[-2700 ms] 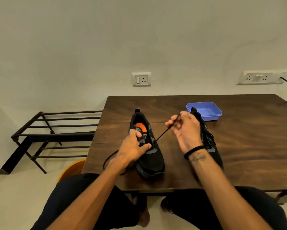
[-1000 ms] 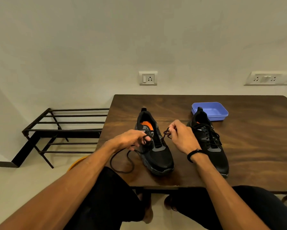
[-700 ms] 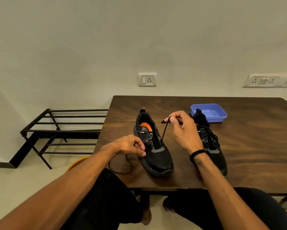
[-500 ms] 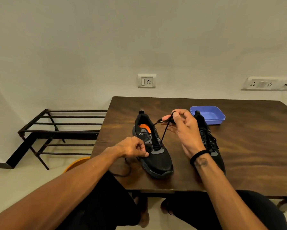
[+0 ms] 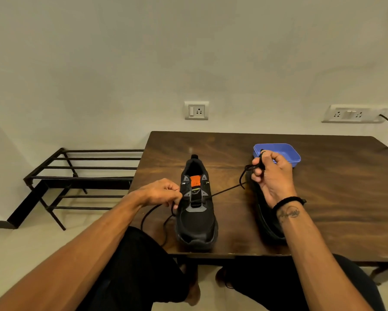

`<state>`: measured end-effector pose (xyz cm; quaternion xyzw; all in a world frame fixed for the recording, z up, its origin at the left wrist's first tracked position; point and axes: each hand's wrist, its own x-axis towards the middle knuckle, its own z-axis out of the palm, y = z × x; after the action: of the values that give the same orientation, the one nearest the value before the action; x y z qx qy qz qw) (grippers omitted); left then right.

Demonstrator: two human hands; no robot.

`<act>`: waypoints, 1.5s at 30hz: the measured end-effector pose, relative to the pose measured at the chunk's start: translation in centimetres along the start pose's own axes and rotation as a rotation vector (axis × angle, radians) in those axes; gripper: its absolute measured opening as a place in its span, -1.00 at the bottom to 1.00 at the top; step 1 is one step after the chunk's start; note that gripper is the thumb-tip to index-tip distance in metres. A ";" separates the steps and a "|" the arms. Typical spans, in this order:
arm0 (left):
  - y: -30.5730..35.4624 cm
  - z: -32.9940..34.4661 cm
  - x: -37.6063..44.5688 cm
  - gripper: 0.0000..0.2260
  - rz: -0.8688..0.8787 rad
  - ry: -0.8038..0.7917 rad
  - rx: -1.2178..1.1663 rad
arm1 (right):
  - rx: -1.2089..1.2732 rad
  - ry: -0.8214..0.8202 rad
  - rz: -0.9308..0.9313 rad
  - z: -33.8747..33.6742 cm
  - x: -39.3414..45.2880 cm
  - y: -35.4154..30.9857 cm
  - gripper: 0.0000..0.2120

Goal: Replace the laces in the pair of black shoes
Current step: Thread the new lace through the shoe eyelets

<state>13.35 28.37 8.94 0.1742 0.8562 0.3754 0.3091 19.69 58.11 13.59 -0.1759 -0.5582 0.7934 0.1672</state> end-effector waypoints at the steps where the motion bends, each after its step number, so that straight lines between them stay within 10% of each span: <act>1: -0.1 0.0 0.0 -0.81 -0.013 -0.003 -0.012 | -0.031 0.025 0.037 -0.2 0.2 0.3 -0.90; 12: 2.0 -0.4 -1.4 -0.80 0.023 0.074 -0.399 | -0.605 -0.009 -0.105 -0.1 0.9 2.7 -0.92; 19: 0.5 -0.3 -0.4 -0.92 -0.113 0.404 0.139 | -1.128 -0.163 -0.205 -0.5 -0.8 0.2 -0.52; 29: 1.4 0.6 0.2 -0.91 0.070 0.242 0.114 | -0.813 -0.445 -0.029 0.7 -2.3 2.4 -0.90; 37: 0.7 0.3 -0.6 -0.95 -0.037 0.321 0.145 | -0.916 -0.483 -0.079 2.3 -3.5 4.0 -0.78; 45: 4.4 2.3 -0.6 -0.55 0.164 0.064 -0.003 | -0.464 -0.443 0.110 3.2 -4.0 4.0 -0.81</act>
<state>15.58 32.15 11.24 0.2314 0.8480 0.4059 0.2501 21.45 52.40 11.20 -0.0623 -0.7368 0.6717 -0.0461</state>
